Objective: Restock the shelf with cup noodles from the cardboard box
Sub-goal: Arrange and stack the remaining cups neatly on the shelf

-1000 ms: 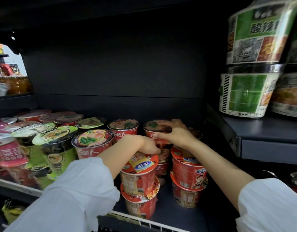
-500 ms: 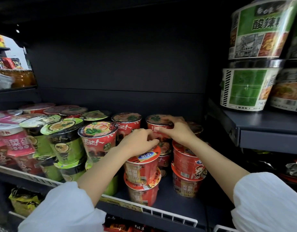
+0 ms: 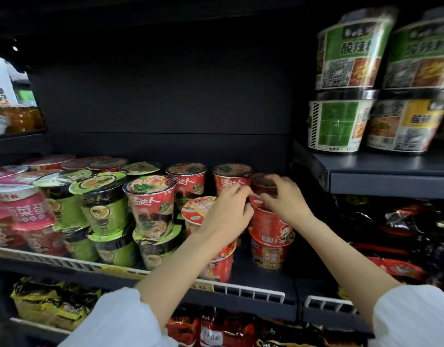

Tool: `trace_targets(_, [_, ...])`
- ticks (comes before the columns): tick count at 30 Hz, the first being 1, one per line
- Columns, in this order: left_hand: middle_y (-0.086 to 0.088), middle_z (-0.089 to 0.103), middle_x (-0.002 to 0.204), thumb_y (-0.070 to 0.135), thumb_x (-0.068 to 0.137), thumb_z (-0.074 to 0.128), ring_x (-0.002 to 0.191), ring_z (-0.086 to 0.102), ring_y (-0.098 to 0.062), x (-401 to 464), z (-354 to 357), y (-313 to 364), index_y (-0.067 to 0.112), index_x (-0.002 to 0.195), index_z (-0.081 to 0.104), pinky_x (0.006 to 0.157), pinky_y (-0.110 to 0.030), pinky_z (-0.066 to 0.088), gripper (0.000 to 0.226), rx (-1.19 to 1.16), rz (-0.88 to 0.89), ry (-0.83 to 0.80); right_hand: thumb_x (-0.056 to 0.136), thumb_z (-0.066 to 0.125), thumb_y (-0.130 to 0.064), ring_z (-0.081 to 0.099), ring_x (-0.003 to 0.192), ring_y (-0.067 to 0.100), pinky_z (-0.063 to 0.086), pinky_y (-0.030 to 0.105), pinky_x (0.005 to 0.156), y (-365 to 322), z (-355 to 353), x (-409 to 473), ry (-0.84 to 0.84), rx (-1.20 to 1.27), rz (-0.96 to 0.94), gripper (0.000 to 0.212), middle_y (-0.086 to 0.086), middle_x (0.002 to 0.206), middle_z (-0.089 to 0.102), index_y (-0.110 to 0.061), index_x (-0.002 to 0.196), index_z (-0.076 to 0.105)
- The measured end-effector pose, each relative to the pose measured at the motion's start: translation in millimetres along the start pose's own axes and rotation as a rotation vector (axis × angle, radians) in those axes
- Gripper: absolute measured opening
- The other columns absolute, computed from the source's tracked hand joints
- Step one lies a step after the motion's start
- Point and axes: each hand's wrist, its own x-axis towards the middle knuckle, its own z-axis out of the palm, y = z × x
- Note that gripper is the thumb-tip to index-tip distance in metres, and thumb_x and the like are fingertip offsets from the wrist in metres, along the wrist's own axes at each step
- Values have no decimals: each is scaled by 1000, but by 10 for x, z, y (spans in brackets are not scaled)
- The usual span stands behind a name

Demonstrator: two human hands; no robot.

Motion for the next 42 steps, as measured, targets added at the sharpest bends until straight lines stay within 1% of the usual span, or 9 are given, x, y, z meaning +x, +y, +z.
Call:
trace_targets(7, [-11, 40, 142, 21, 95, 49, 131, 40, -23, -67, 373, 174, 8, 142, 32, 104, -30, 34, 52, -327, -402, -258, 82, 65, -48, 29, 137, 34, 30, 43, 112, 305, -7, -413, -14, 297, 439, 86, 18, 150, 28, -20, 149, 18])
trace_targets(11, [-10, 35, 145, 24, 90, 56, 135, 35, -23, 7, 471, 155, 11, 147, 23, 107, -32, 34, 67, -375, -391, -229, 84, 63, -42, 39, 134, 22, 32, 30, 101, 464, 23, -455, -80, 741, 534, 84, 6, 149, 37, -21, 151, 17])
trace_targets(14, [-8, 6, 157, 22, 90, 60, 143, 21, -22, 50, 494, 197, 16, 152, 0, 110, -30, 31, 88, -334, -313, -208, 60, 63, -24, 48, 121, 18, 35, 31, 98, 645, 78, -456, -201, 821, 505, 95, 6, 135, 52, -21, 147, 26])
trace_targets(18, [-5, 4, 159, 22, 94, 55, 148, 3, -21, 85, 508, 170, 20, 150, 23, 118, -38, 22, 64, -39, -82, -190, 64, 74, 0, 50, 120, 21, 41, 41, 104, 747, 262, -422, -353, 626, 457, 103, 5, 129, 51, -25, 145, 16])
trace_targets(21, [-7, 30, 152, 24, 97, 48, 144, 20, -21, 121, 463, 156, 17, 144, 35, 113, -32, 26, 50, 185, 57, -234, 34, 89, -24, 44, 126, 23, 41, 48, 105, 744, 473, -404, -312, 479, 469, 137, 5, 134, 43, -33, 145, 9])
trace_targets(25, [-9, 48, 138, 21, 95, 52, 126, 49, -26, 149, 332, 206, 13, 137, 46, 97, -35, 43, 43, 311, 75, -240, 29, 92, -32, 50, 121, 24, 46, 49, 101, 746, 636, -434, -179, 415, 459, 135, 6, 130, 47, -25, 143, 21])
trace_targets(31, [-5, 50, 133, 27, 94, 54, 118, 52, -22, -9, 112, 260, 15, 132, 52, 93, -33, 45, 40, 251, 82, -298, 6, 82, -68, 55, 113, 18, 51, 43, 96, 811, 667, -627, -272, 287, 416, 139, 3, 124, 53, -20, 130, 40])
trace_targets(38, [0, 56, 112, 64, 84, 49, 102, 57, -19, -139, 18, 407, 15, 117, 55, 68, -27, 38, 59, 457, 185, -148, 45, 92, -39, 35, 124, 17, 37, 34, 106, 424, 421, -949, -270, 231, 331, 105, 3, 124, 45, -14, 133, 39])
trace_targets(42, [-1, 55, 117, 57, 90, 45, 103, 59, -21, -144, 3, 402, 23, 132, 52, 69, -27, 38, 54, 489, 260, -166, 51, 90, -37, 30, 128, 18, 32, 33, 107, 408, 409, -962, -301, 215, 312, 101, 3, 128, 46, -15, 135, 38])
